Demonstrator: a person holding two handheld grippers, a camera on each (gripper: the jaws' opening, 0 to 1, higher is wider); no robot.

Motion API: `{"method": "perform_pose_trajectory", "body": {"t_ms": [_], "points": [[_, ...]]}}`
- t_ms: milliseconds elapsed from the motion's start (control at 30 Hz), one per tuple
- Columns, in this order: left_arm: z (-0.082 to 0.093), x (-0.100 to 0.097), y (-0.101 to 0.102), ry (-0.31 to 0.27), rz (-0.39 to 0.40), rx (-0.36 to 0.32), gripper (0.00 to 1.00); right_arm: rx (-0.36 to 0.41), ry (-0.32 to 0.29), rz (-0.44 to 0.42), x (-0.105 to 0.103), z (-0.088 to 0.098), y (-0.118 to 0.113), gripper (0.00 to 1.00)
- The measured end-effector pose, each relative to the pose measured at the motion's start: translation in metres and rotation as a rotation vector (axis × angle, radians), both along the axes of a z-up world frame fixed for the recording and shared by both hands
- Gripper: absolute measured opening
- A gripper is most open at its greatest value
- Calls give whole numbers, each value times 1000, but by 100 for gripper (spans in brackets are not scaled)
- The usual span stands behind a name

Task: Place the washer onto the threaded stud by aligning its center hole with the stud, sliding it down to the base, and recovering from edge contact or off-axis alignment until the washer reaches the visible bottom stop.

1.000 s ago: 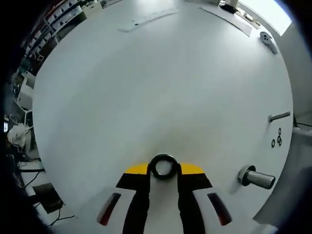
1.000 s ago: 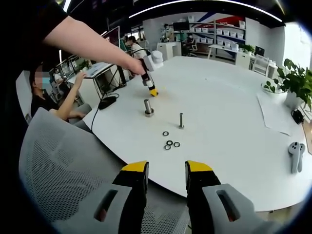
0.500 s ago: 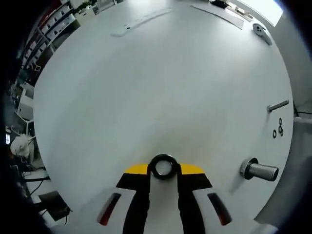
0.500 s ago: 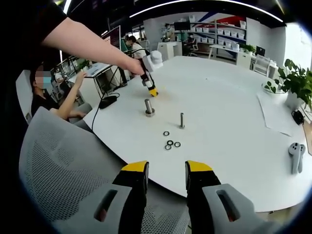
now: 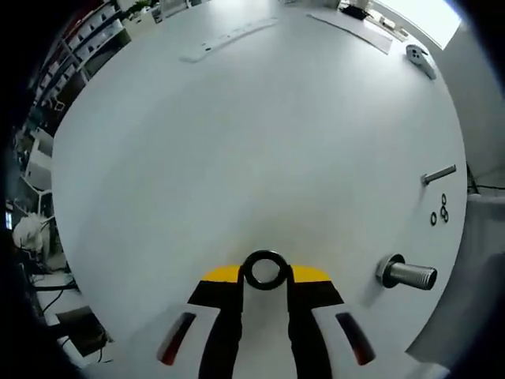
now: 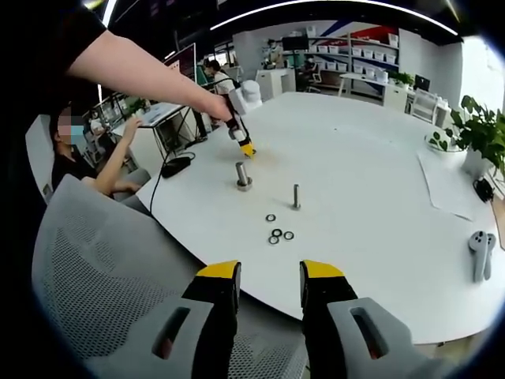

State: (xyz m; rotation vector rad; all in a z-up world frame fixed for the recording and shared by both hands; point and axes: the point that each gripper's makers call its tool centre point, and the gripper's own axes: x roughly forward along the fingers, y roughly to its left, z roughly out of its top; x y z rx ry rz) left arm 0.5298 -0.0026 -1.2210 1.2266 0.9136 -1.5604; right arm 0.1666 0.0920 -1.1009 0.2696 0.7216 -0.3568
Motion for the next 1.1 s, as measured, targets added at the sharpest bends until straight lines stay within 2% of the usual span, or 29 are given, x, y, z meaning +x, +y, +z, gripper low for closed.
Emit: {"method": "perform_pose_trajectory", "body": {"t_ms": [167,233,300,600,800,967,1100], "points": [[11,-8,2,5,-21,-11,19,0,0,6,0,0,1,33],[10,-11,2,6,-36,-18,19,1,0,6,0,0,0,33],[24,-18,4,15,-51,-25,19,2,-1,6,1,0,0,33],[56,-35,10,24,-140,-39,19,1,-6,22,3,1,3,33],[79,-66,24,17,-204,-58,19,3,-13,29,4,1,4,33],[84,-80,32,17,-248,-44,19,5,-21,38,6,3,5,33],[86,-100,42,26,-275,-34,19,12,-24,30,6,3,5,33]]}}
